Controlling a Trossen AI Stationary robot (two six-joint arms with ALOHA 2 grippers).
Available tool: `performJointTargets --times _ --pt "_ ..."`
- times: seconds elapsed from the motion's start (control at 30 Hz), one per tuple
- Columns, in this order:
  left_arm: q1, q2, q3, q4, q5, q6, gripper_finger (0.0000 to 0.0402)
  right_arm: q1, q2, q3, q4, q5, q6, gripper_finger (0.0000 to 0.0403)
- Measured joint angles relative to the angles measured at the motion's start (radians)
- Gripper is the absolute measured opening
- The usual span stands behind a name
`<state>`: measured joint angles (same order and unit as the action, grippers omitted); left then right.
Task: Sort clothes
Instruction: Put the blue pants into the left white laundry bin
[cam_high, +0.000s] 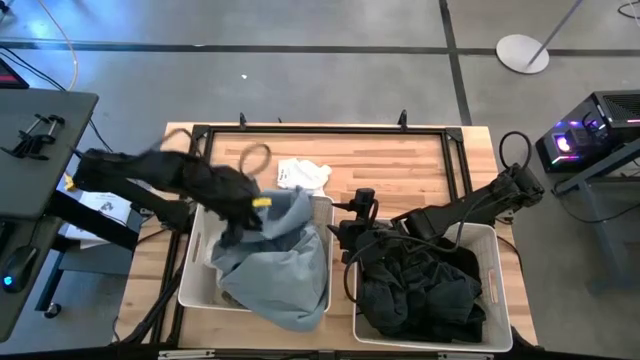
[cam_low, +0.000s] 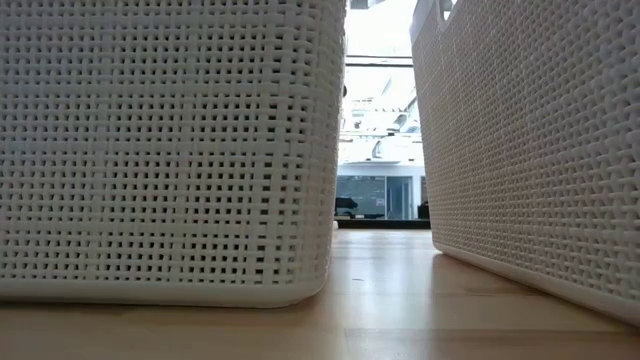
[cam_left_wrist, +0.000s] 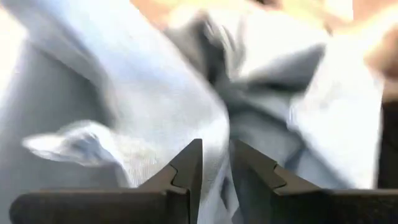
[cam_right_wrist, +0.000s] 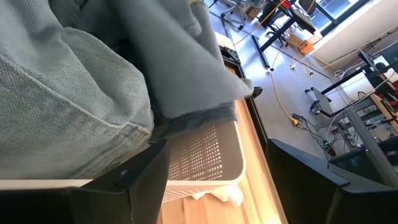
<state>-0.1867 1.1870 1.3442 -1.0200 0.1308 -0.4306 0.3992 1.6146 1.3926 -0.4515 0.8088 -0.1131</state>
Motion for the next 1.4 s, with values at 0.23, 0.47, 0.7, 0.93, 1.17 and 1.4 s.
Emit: performJointTargets --times 0.23,0.47,0.7,0.93,1.17,1.4 --pt "-0.100 -0.026 0.190 0.063 -0.202 0.062 0.0043 0.007 0.000 0.000 -0.036 0.000 0.023 0.0259" --pt "-0.263 0.065 -0.082 0.595 -0.131 0.084 0.0003 0.007 0.000 0.000 -0.091 0.006 0.083 0.0259" --pt "-0.239 0.280 -0.250 0.445 -0.198 -0.205 0.0001 0.007 0.000 0.000 -0.096 0.007 0.082 0.0259" --pt "-0.169 0.314 -0.502 0.470 -0.254 -0.337 0.0000 0.025 0.000 0.000 -0.111 0.009 0.087 0.0259" --pt "-0.150 0.246 -0.544 0.644 -0.168 -0.298 0.0000 0.034 0.000 0.000 -0.111 0.010 0.097 0.0259" --pt "-0.168 0.025 -0.377 0.672 -0.150 -0.247 0.0000 0.036 0.000 0.000 -0.114 0.010 0.101 0.0259"
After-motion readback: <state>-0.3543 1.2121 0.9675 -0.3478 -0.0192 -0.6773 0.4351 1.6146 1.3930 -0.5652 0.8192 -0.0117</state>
